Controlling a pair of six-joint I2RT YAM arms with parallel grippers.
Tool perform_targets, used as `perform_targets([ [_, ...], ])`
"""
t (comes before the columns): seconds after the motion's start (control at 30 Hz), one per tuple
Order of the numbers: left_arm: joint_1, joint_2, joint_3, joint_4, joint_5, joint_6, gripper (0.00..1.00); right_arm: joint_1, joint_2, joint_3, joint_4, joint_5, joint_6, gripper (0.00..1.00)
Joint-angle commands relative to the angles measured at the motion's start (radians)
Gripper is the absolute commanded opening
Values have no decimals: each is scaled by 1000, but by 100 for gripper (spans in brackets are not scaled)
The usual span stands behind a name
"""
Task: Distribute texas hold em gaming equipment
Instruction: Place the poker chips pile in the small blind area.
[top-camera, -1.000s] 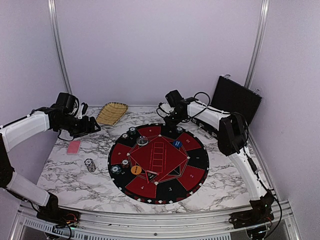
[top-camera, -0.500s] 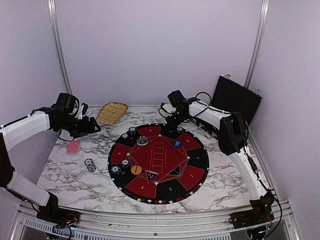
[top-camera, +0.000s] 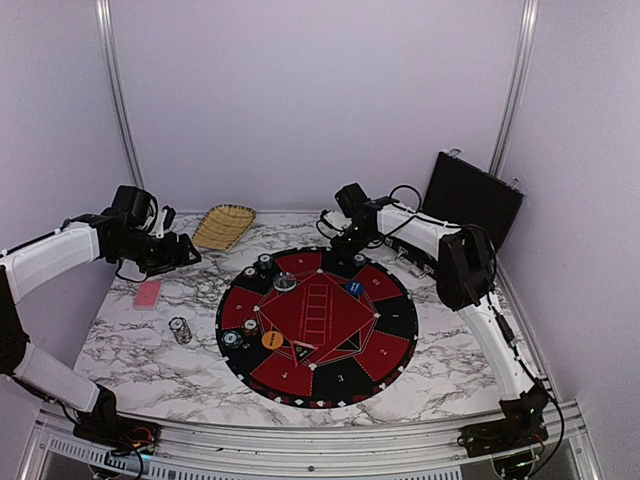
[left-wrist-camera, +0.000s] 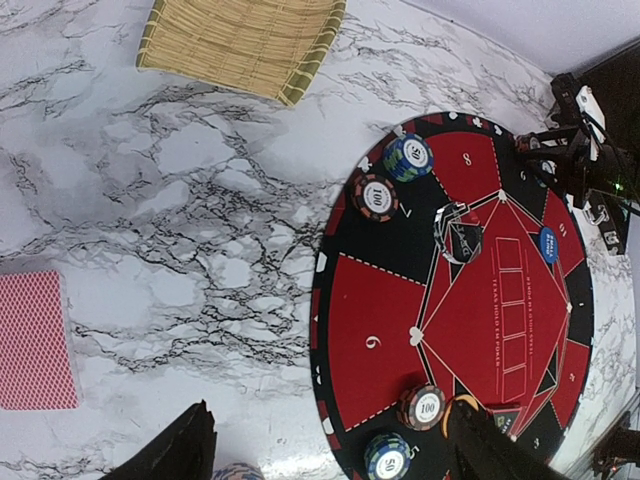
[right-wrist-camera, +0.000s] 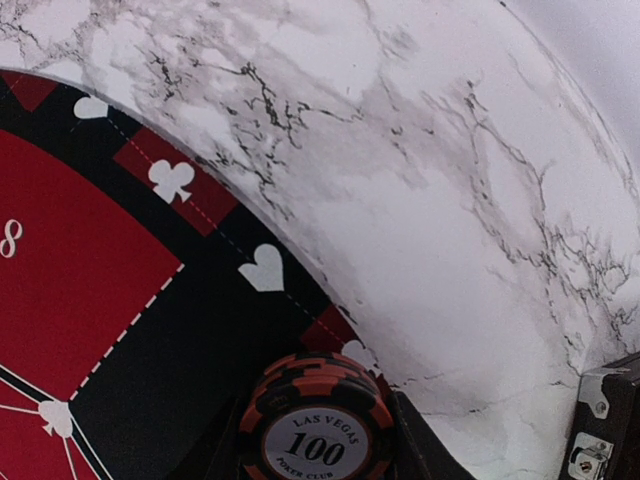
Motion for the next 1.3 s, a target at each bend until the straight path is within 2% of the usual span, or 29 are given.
perform_targets([
  [0.0, 8, 9, -5, 19, 13, 12, 81, -4, 4, 4, 3, -7, 14, 28],
  [0.13, 9, 10, -5, 19, 15, 11, 81, -5, 2, 6, 3, -5, 11, 37],
  [0.3, 9, 7, -5, 19, 14, 11, 81, -5, 1, 7, -1, -6, 12, 41],
  [1.27, 10, 5, -8, 20, 14, 14, 81, -4, 10, -7, 6, -9, 17, 47],
])
